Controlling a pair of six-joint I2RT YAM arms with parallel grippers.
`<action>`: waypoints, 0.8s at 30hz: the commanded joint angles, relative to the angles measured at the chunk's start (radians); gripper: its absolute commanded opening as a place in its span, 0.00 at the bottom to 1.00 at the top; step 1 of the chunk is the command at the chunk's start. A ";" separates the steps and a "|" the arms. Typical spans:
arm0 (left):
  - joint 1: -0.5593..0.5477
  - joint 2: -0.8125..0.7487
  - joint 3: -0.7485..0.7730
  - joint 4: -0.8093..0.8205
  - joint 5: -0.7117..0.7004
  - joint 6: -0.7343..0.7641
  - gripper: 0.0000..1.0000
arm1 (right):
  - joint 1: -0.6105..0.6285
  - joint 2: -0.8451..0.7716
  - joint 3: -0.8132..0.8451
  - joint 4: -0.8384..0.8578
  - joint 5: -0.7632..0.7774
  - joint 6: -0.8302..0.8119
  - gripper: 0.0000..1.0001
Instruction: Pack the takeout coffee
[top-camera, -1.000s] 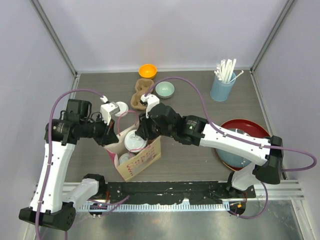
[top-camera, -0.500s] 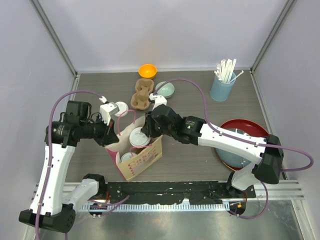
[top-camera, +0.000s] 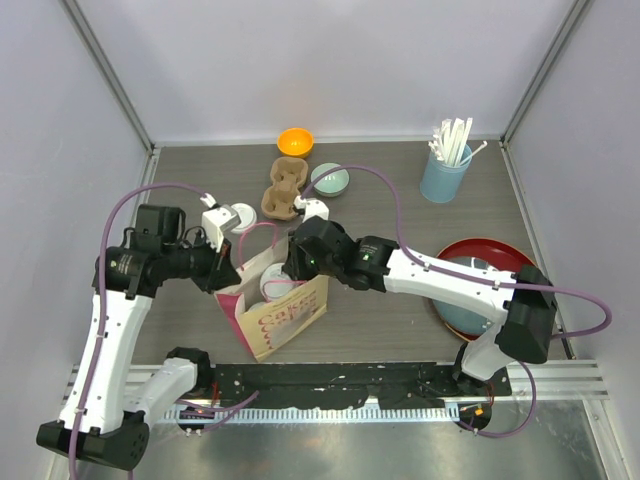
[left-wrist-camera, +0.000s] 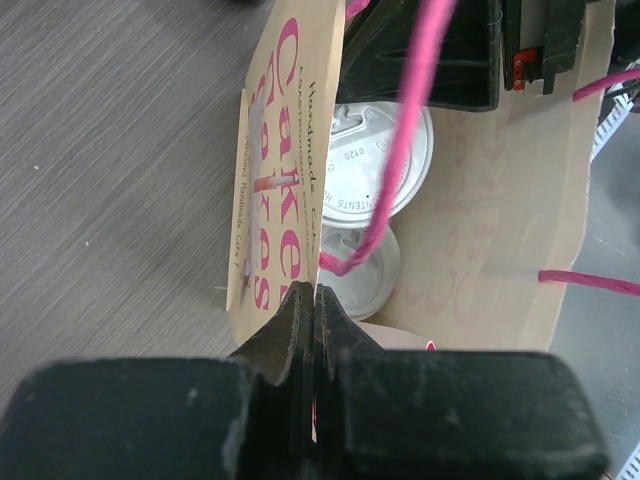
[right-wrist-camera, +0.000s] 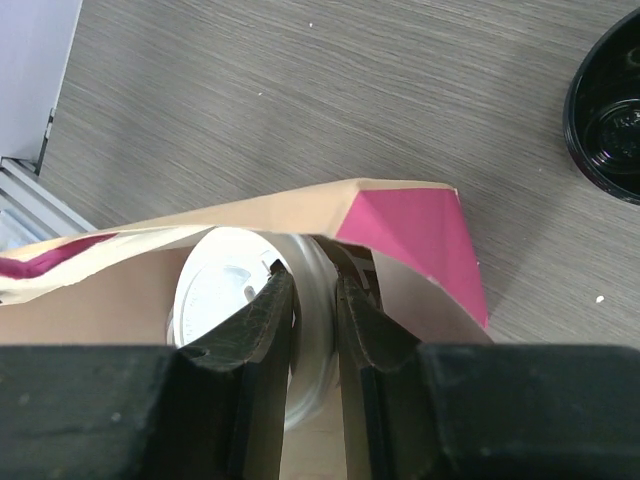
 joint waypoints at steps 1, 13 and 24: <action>-0.008 -0.002 -0.013 -0.020 -0.040 0.023 0.00 | -0.015 0.003 -0.031 -0.047 0.048 0.016 0.01; -0.008 0.000 -0.010 -0.022 -0.086 0.048 0.00 | -0.017 0.060 -0.056 -0.046 0.040 0.007 0.01; -0.008 -0.003 -0.006 -0.025 -0.082 0.060 0.00 | -0.015 0.088 -0.059 -0.039 0.029 -0.004 0.01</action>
